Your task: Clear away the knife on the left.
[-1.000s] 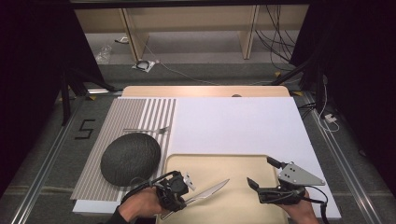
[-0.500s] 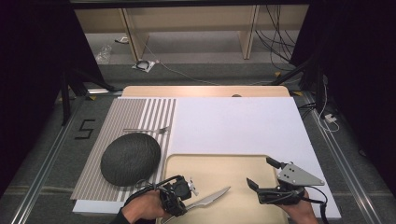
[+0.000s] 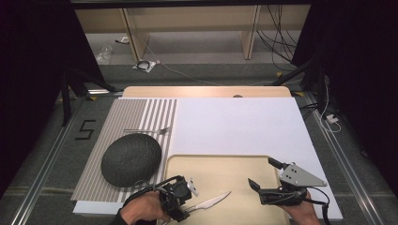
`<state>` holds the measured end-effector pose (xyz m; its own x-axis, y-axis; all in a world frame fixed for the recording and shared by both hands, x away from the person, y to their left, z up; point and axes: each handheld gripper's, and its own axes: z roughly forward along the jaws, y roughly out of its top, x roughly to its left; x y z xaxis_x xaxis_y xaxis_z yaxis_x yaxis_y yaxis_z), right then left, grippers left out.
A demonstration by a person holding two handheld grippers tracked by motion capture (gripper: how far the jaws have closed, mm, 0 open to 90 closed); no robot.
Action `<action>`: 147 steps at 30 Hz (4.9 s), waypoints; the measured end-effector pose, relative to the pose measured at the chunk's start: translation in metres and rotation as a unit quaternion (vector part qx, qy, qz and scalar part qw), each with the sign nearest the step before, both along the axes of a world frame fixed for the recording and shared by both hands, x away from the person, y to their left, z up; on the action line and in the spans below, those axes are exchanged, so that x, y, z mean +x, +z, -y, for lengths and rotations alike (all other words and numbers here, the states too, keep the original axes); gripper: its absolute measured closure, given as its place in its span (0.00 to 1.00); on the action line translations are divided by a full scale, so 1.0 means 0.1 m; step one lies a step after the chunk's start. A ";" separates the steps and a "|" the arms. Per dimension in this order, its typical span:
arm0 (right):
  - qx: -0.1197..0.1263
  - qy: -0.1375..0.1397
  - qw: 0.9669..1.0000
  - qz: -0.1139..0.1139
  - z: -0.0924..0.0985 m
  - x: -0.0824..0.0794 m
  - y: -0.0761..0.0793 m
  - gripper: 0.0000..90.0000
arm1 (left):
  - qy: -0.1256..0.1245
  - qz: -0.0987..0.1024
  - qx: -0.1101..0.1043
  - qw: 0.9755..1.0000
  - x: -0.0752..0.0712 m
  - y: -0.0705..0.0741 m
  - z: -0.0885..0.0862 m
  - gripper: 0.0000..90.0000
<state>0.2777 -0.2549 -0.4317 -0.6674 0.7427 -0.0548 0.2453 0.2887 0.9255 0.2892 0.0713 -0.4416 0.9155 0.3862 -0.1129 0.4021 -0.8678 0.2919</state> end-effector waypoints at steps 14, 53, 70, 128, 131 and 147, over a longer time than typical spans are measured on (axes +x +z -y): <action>-0.001 -0.001 1.000 0.003 0.00 0.00 0.00 0.09 | -0.012 0.063 -0.057 0.996 -0.03 0.09 0.03 0.96; -0.002 -0.002 1.000 0.004 0.00 0.00 0.00 0.09 | -0.025 0.080 -0.041 0.996 0.02 -0.22 0.12 0.99; -0.003 -0.001 1.000 0.004 0.00 0.00 0.00 0.09 | 0.017 0.099 -0.036 0.994 0.15 -0.23 -0.05 0.99; 0.009 0.003 1.000 0.004 0.03 0.01 0.00 0.09 | 0.106 0.129 -0.127 0.978 0.39 0.03 -0.60 0.47; 0.013 0.003 1.000 0.004 0.03 0.01 0.00 0.09 | 0.117 0.139 -0.144 0.973 0.39 0.07 -0.63 0.40; 0.018 0.008 1.000 0.007 0.02 0.03 0.01 0.09 | 0.202 0.194 -0.204 0.938 0.49 0.22 -0.91 0.26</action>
